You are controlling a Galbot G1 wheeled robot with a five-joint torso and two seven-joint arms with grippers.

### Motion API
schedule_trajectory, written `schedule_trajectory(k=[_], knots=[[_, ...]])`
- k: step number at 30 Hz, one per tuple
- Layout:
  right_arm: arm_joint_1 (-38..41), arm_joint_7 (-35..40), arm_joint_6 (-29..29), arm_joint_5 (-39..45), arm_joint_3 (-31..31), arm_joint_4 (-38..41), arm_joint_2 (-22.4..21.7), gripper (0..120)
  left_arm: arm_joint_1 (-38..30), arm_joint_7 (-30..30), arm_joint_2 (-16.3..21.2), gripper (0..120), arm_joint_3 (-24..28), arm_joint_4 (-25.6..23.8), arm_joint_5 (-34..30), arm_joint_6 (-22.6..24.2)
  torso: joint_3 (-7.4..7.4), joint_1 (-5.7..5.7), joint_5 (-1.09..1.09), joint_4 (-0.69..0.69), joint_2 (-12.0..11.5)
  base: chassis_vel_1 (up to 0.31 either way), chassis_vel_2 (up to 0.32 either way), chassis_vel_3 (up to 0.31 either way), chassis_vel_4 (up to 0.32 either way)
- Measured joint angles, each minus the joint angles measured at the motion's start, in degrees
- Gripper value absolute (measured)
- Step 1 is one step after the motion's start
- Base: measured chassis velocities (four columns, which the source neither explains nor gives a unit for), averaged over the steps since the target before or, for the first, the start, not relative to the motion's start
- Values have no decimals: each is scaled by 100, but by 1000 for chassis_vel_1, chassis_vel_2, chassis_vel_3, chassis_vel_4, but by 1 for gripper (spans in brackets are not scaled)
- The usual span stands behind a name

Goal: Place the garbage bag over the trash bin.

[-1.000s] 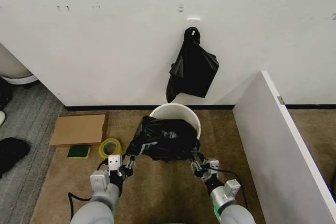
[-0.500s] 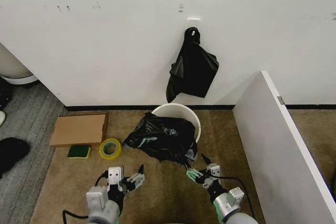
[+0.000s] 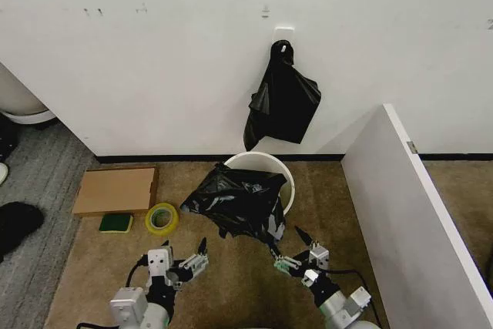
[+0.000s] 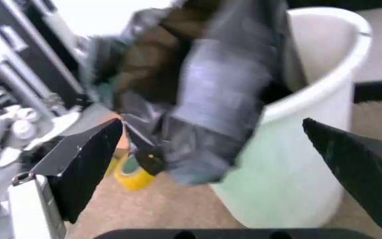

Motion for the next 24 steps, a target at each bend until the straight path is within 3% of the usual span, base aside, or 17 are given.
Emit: schedule_trajectory(k=[5,12,17,20,24], knots=[[62,-676,456,343,101,-281,36,100,141,32,-45,100,-117,-83,16,-13,0,0,1,0,0,0,0,0,0],[-11,-980,574,579,428,-144,30,100,166,135,-119,100,-233,-145,118,-92,0,0,1,0,0,0,0,0,0],[19,-793,417,707,720,144,-168,100,275,462,-303,100,-312,-128,697,-493,0,0,2,-1,0,0,0,0,0],[226,-376,30,849,914,487,-509,100,441,864,-573,100,-346,-70,1144,-1088,1,0,1,1,-2,0,0,0,0],[414,-166,-214,960,901,701,-793,100,551,1116,-805,100,-365,-41,1314,-1515,1,1,1,1,-2,0,0,0,0]])
